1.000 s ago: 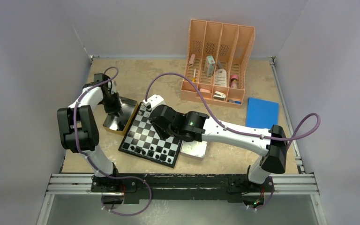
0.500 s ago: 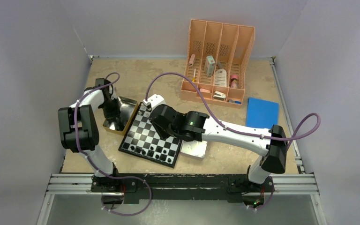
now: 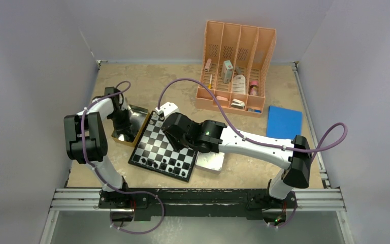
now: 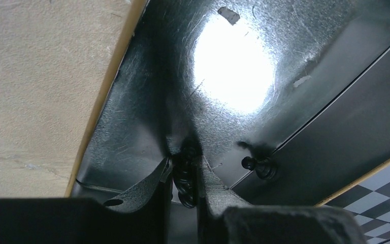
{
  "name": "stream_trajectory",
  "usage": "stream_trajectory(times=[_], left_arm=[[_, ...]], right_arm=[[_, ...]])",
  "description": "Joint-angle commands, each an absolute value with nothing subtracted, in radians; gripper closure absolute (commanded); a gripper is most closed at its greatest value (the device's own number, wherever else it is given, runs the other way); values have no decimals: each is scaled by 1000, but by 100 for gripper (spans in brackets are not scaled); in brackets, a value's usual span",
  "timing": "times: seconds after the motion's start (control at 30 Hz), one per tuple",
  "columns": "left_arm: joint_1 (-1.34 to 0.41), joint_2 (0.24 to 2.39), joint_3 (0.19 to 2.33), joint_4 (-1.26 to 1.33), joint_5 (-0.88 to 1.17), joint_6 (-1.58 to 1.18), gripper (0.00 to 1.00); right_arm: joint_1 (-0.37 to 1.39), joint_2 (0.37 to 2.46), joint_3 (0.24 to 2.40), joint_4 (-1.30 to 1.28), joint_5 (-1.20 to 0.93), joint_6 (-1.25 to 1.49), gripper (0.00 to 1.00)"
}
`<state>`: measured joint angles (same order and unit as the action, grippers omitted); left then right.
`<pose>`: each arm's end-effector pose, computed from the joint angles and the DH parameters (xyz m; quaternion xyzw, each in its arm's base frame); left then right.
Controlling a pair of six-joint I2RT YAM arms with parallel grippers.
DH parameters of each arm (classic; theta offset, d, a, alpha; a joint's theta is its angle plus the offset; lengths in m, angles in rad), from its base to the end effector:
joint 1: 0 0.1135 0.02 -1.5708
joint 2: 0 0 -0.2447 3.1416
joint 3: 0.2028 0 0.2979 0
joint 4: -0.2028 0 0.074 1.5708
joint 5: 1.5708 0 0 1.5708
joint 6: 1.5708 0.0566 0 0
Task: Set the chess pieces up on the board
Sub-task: Pick up the chess piece from the storage box, then place the chess piece on the chessboard.
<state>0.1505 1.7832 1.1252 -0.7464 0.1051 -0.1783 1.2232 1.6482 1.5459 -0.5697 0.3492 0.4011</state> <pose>0.3575 0.0482 0.0932 -0.1586 0.9825 -0.0535 0.0823 0.1663 0.4022 0.3082 -0.2852 0.8433 0.2029 0.4079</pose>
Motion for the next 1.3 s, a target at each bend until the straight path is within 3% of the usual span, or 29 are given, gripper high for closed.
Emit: stream_trajectory(times=[0.0,0.27,0.43,0.77,1.27], left_arm=[[158,1767,1125,-732,139,-165,91],[159,1700,1192,-746,232,-182,100],[158,1623,1226,-738,282,-202,100],[91,1442,1171,-655,574,-235,100],[6,1001,664,-149,1007,-264,99]], right_arm=[[1221,1593,1550,-543,355,423,65],[1179,1554,1536,-526,293,500,65],[1138,1505,1508,-493,255,545,65],[1006,1502,1513,-347,119,605,66],[928,1521,1428,-187,-54,594,65]])
